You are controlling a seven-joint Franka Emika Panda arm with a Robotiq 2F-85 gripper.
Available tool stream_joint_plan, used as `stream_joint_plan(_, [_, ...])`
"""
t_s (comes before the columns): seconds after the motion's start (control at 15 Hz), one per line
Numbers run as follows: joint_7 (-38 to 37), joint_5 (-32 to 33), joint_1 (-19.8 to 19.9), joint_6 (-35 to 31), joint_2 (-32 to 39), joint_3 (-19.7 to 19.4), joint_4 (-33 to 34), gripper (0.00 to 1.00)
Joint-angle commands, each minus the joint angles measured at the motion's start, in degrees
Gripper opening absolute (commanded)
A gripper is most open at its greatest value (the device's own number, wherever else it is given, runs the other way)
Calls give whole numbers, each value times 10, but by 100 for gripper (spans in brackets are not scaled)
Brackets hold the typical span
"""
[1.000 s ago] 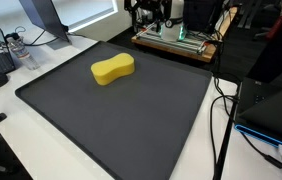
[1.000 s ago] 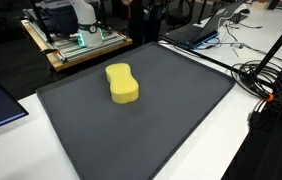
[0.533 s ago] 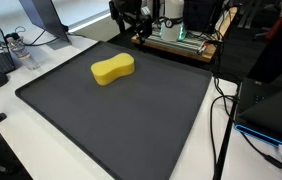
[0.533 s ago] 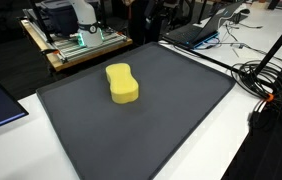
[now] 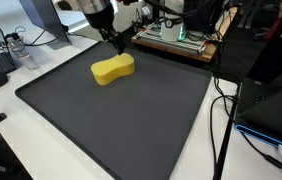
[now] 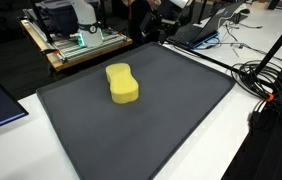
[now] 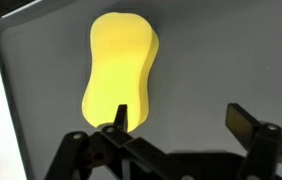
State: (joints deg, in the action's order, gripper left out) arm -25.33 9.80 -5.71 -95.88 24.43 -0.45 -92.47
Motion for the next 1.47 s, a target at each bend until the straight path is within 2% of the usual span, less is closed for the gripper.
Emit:
stream_joint_plan(0.0, [29,-15,20,-26,31,-15,38,100])
stream_joint_plan(0.13, [66,-23,36,-64,36,-15,30,100])
stream_joint_plan(0.53, [131,-11,53,-202,18,-18,-64,100])
stream_joint_plan(1.0, [127,-12,56,-231,-24,-29,-197,100])
stream_joint_plan(1.4, [74,-13,55,-274,-49,-51,-289,100])
